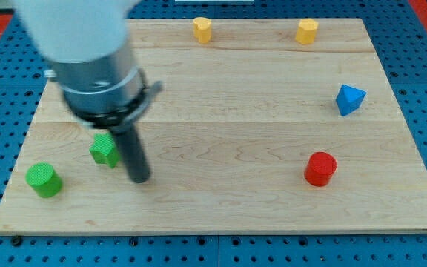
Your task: Slide the green star into the green circle
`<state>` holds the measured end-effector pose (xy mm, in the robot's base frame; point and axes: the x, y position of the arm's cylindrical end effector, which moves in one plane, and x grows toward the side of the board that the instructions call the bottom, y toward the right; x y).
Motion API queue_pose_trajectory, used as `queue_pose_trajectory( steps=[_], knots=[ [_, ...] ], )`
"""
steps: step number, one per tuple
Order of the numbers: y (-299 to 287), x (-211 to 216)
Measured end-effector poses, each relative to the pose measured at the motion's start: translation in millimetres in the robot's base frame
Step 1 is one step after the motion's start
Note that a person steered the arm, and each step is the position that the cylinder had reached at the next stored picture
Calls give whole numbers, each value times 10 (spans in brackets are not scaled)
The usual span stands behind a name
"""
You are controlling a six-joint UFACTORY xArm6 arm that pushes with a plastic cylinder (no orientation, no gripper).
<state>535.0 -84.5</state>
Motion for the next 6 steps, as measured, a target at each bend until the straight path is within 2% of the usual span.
queue_pose_trajectory(
  steps=[1,2,3,4,5,6],
  knots=[
    [-142,-684],
    [-524,-691],
    [-560,-635],
    [-575,-386],
    [-808,-222],
    [-813,-196]
  ],
)
